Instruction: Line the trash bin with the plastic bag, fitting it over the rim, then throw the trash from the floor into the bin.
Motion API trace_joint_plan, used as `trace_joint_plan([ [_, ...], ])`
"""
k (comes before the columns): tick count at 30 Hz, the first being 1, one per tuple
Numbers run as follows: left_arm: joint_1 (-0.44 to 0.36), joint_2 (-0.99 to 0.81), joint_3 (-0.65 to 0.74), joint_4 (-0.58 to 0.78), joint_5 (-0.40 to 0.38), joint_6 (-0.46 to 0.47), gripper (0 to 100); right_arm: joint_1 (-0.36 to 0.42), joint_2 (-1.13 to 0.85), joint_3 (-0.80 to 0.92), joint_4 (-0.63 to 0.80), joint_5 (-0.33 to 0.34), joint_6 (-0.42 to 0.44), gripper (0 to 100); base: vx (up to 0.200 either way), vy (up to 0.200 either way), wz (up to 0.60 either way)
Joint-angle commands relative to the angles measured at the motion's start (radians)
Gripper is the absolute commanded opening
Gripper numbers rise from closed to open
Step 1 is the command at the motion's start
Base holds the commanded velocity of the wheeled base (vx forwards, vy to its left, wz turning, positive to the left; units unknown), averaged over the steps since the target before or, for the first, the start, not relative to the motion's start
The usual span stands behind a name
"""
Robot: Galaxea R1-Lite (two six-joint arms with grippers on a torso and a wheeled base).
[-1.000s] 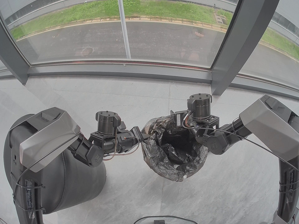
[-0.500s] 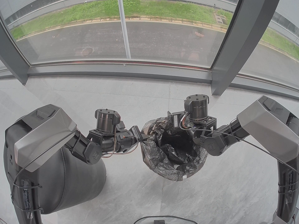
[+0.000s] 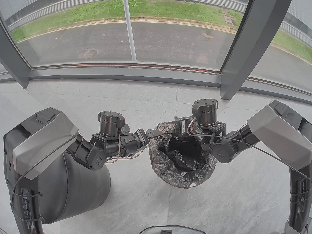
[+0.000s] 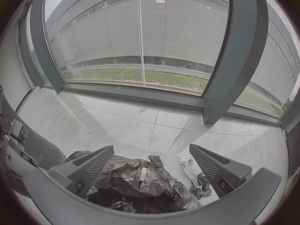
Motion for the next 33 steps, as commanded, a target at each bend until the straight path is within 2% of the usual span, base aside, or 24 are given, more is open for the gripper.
trace_joint_plan([
  [1, 0.001, 0.002, 0.003, 0.0, 0.0, 0.0, 100, 0.0, 0.0, 0.001, -0.001, 0.0, 0.0, 100, 0.0, 0.0, 0.0],
  [6, 0.004, 0.011, 0.004, 0.0, 0.013, -0.003, 100, 0.0, 0.0, 0.003, -0.005, 0.0, 0.003, 100, 0.0, 0.0, 0.0],
  [11, 0.024, 0.012, -0.002, 0.009, 0.074, 0.002, 100, 0.002, 0.012, 0.003, -0.007, 0.0, 0.002, 100, 0.0, 0.0, 0.0],
  [20, 0.049, 0.071, -0.026, 0.009, 0.075, 0.008, 100, 0.017, 0.037, -0.005, -0.016, 0.0, 0.003, 100, 0.0, 0.0, 0.0],
  [33, 0.047, 0.141, -0.068, 0.012, 0.079, 0.08, 100, 0.015, 0.028, -0.003, -0.016, 0.0, 0.014, 100, 0.0, 0.0, 0.0],
])
